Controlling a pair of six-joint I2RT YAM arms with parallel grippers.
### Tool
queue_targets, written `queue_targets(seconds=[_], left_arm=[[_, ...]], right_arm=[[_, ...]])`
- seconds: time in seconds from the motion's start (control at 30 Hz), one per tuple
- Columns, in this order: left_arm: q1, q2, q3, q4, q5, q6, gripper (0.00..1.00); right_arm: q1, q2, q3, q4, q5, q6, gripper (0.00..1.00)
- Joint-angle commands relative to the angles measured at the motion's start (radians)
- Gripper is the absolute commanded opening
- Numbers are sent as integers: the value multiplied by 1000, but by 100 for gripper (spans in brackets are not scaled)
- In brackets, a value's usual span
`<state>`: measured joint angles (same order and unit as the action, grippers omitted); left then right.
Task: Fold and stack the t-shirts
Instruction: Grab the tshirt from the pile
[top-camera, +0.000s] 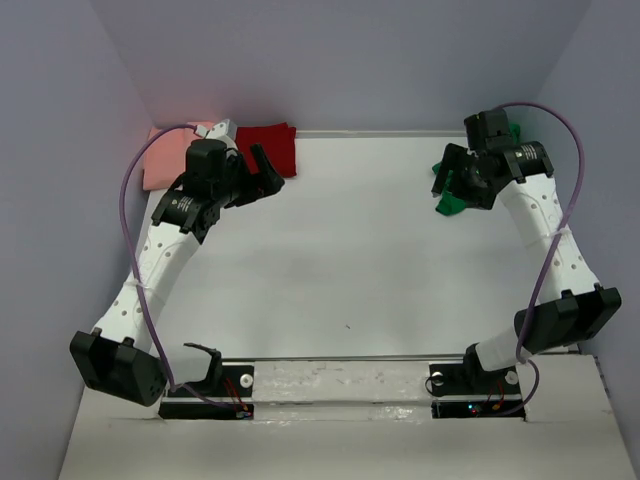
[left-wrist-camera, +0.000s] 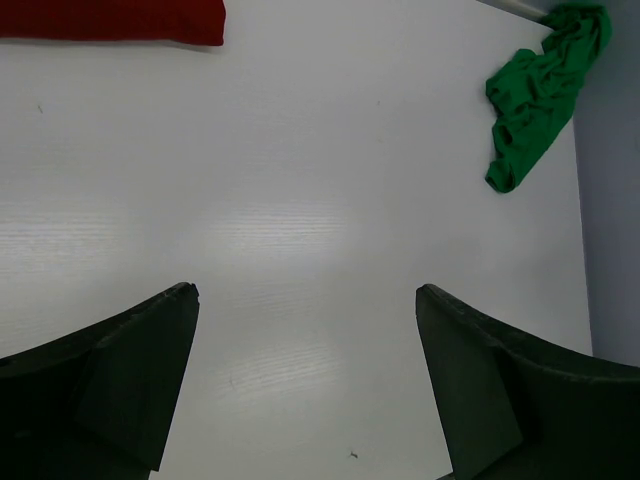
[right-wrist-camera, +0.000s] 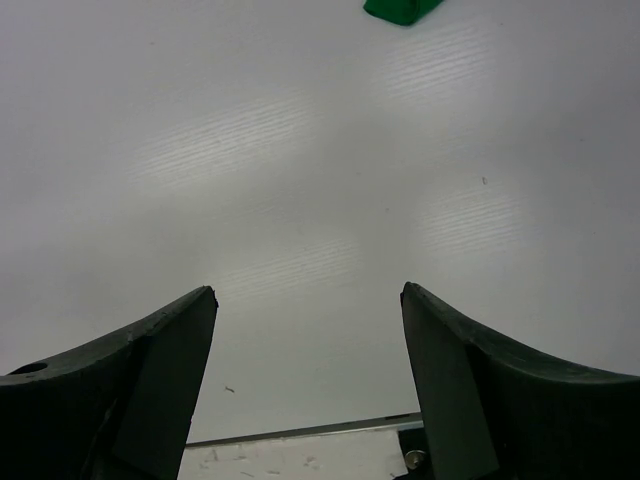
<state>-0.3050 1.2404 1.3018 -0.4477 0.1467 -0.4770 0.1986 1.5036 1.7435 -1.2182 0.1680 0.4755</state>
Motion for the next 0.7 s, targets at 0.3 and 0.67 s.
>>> queue_targets(seconds=[0.3, 0.67], left_arm=[[14, 11, 22, -8, 17, 11, 99], [23, 31, 57, -34, -16, 51, 99]], right_arm=[[5, -75, -36, 48, 48, -2, 80], [5, -102, -136, 115, -42, 37, 80]])
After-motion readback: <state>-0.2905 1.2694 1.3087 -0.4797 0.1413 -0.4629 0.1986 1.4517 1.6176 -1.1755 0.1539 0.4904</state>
